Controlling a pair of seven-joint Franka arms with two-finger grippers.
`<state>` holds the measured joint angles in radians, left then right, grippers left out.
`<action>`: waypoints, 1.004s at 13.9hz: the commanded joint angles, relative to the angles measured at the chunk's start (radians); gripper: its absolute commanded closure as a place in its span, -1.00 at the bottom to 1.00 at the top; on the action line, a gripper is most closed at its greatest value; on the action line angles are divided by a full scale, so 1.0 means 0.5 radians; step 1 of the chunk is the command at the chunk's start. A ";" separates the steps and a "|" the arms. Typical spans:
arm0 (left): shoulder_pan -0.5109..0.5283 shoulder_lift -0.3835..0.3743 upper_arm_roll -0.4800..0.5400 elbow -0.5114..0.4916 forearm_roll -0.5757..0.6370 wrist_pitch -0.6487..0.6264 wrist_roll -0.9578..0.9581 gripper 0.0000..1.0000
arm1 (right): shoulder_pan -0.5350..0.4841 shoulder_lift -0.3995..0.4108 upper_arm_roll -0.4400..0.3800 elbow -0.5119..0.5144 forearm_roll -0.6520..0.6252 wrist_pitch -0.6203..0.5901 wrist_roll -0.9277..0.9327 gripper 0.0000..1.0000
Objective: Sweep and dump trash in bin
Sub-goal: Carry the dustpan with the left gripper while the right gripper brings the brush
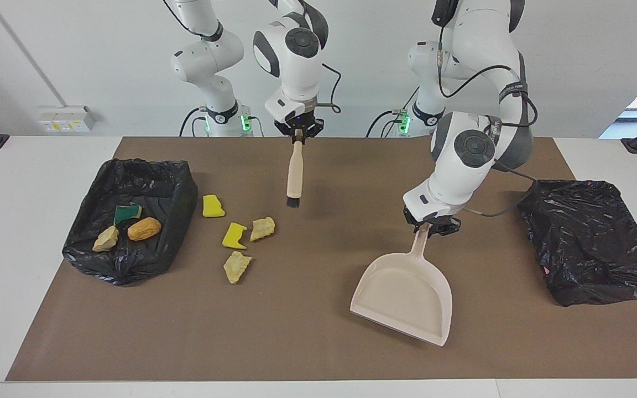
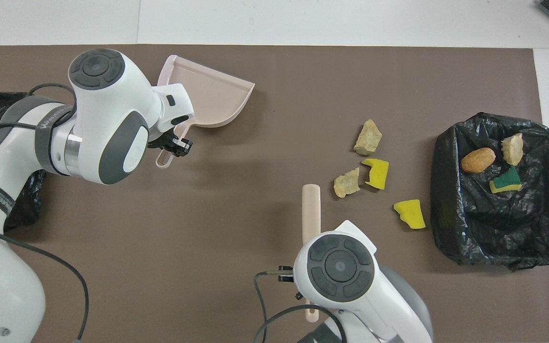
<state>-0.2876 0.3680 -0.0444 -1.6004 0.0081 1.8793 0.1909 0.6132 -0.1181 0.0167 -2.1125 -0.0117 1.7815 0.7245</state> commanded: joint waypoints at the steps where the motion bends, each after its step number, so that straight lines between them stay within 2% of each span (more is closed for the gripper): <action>1: 0.035 -0.027 -0.009 0.004 0.039 -0.095 0.252 1.00 | -0.262 0.052 0.034 0.001 -0.127 -0.001 -0.092 1.00; 4: 0.044 -0.030 -0.009 -0.005 0.051 -0.056 0.569 1.00 | -0.557 0.113 0.031 0.007 -0.317 0.063 -0.533 1.00; 6: 0.093 -0.030 -0.009 -0.017 0.054 -0.053 0.957 1.00 | -0.720 0.205 0.031 0.010 -0.424 0.137 -0.804 1.00; 8: 0.094 -0.049 -0.003 -0.048 0.070 -0.086 1.109 1.00 | -0.787 0.331 0.031 0.064 -0.544 0.229 -0.902 1.00; 10: 0.057 -0.076 -0.012 -0.094 0.259 -0.068 1.225 1.00 | -0.840 0.460 0.031 0.151 -0.566 0.260 -1.071 1.00; 12: -0.014 -0.122 -0.012 -0.164 0.360 -0.074 1.269 1.00 | -0.819 0.540 0.037 0.148 -0.569 0.345 -1.078 1.00; 14: -0.142 -0.211 -0.018 -0.296 0.587 -0.059 1.318 1.00 | -0.797 0.546 0.043 0.145 -0.526 0.352 -1.059 1.00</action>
<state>-0.2949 0.3474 -0.0619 -1.6441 0.2170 1.8461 0.8263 0.2151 0.1412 0.0242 -2.0604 -0.2752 1.9555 0.2069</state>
